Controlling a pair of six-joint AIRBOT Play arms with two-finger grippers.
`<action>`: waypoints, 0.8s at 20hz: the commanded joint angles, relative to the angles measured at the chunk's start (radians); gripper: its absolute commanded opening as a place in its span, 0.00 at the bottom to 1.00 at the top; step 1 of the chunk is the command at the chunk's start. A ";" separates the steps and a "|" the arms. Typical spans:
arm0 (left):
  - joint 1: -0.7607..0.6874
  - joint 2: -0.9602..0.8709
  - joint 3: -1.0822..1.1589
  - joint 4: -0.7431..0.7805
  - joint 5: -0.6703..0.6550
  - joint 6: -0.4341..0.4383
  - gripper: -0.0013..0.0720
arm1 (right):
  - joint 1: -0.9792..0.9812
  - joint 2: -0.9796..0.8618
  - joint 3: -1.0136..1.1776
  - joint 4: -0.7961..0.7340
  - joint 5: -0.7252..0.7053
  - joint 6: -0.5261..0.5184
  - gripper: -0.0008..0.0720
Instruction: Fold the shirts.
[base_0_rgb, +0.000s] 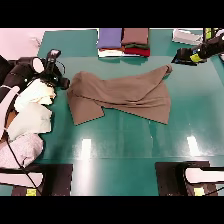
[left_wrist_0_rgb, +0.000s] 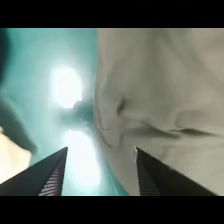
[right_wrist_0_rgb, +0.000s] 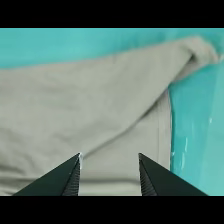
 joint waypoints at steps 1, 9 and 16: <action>0.009 -0.093 -0.013 -0.046 0.001 0.019 0.71 | -0.002 0.055 -0.116 0.001 -0.008 0.001 0.58; 0.009 -0.154 -0.010 -0.106 0.026 0.019 0.14 | -0.011 0.156 -0.341 -0.014 -0.033 0.002 0.58; 0.008 -0.154 0.093 -0.079 -0.101 0.019 0.05 | -0.130 0.321 -0.746 -0.135 0.082 0.063 0.76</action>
